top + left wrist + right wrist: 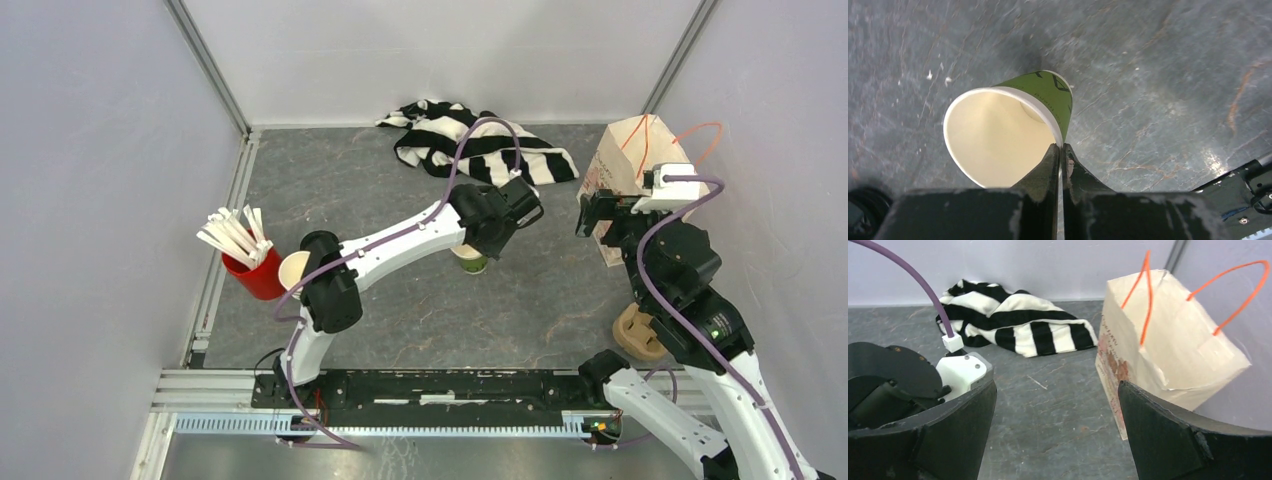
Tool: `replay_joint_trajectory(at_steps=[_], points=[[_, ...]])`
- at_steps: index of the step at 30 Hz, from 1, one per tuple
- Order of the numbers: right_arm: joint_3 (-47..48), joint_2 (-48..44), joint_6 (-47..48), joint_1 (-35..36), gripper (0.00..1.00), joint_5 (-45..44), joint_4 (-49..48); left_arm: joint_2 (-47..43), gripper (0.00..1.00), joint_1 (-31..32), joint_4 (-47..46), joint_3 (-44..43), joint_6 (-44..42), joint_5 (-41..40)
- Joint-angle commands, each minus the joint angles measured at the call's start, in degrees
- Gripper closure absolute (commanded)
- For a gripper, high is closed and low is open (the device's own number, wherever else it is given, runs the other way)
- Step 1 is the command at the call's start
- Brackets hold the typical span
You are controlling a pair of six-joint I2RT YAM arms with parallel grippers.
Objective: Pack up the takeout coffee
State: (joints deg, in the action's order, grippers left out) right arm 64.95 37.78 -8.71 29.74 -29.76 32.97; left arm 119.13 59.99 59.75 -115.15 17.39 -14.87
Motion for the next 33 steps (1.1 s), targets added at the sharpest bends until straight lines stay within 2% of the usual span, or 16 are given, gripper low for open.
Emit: replay_joint_trajectory(at_steps=[1, 11, 18, 20, 23, 27, 30, 33], points=[[-0.53, -1.70, 3.55, 0.26, 0.02, -6.34, -4.57, 2.55, 0.98, 3.12, -2.02, -4.88, -8.56, 3.21], [0.27, -2.51, 12.13, 0.28, 0.02, -5.73, -6.41, 2.38, 0.98, 8.49, -2.79, -1.77, -16.05, 6.62], [1.48, -1.36, 14.50, 0.22, 0.02, -3.05, -6.90, 2.46, 0.87, 10.49, -2.32, 0.16, -16.25, 9.87], [1.54, -1.30, 14.60, 0.21, 0.02, -2.61, -6.48, 2.42, 0.80, 10.87, -1.84, 0.24, -15.87, 8.59], [1.29, -1.70, 14.43, 0.24, 0.02, -1.34, -6.17, 1.69, 0.57, 10.91, -1.27, -1.02, -15.28, 5.48], [1.57, -1.60, 14.68, 0.23, 0.02, -0.70, -6.16, -1.45, 0.35, 10.48, -1.96, -2.50, -15.02, 3.72], [1.89, -1.67, 15.13, 0.16, 0.02, -0.51, -6.53, -6.74, 0.26, 8.87, -5.61, 2.70, -13.40, 4.31], [1.75, -1.80, 15.14, 0.21, 0.02, -0.70, -6.89, -15.30, 0.23, 3.79, -12.48, 14.26, -9.07, 7.16]])
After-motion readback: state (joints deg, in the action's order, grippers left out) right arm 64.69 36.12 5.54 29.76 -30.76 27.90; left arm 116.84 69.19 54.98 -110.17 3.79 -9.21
